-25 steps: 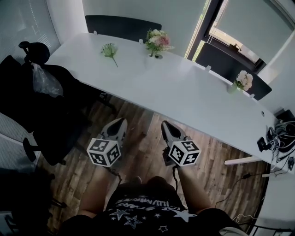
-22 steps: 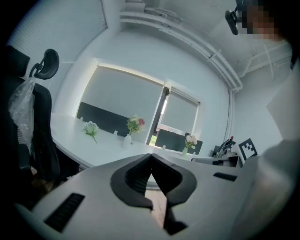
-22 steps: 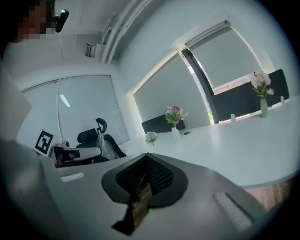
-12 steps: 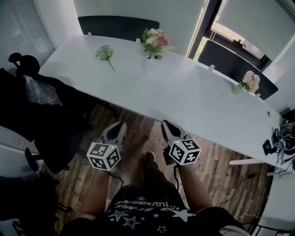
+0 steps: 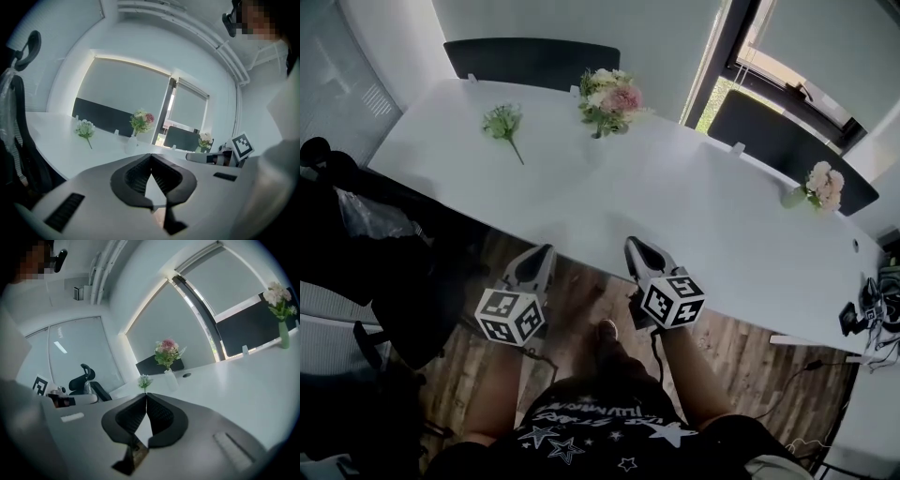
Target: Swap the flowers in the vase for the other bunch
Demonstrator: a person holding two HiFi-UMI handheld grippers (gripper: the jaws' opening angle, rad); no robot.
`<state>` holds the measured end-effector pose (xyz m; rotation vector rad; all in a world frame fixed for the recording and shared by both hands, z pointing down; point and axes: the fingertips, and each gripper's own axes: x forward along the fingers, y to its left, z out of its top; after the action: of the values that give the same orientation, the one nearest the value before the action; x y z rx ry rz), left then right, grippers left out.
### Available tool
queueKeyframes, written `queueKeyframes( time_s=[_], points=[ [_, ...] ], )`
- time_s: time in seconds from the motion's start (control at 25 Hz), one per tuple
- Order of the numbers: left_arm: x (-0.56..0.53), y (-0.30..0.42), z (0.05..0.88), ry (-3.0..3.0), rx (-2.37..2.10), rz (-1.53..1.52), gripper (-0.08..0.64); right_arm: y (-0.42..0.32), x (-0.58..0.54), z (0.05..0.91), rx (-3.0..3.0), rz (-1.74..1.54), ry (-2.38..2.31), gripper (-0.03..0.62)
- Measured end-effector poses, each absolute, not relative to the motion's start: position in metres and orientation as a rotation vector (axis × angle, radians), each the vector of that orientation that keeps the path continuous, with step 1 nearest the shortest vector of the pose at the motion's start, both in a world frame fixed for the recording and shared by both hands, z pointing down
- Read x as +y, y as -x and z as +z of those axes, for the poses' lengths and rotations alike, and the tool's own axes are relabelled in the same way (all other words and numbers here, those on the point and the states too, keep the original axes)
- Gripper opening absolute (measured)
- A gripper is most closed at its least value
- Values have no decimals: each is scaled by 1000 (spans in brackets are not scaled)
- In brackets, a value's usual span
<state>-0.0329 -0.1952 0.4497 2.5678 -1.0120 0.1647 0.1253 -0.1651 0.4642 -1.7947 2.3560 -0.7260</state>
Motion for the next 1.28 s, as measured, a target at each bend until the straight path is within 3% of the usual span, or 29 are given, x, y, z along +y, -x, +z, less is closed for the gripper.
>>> queueKeyframes(
  time_s=[0.64,1.28],
  points=[
    [-262,1,454,-2542,-1091,181,8,-157,-254,467,2395,-768,1685,3],
    [-292,-9,434,-2637,-1123,241,8,-137,-308,451,2467,-764,1573,3]
  ],
)
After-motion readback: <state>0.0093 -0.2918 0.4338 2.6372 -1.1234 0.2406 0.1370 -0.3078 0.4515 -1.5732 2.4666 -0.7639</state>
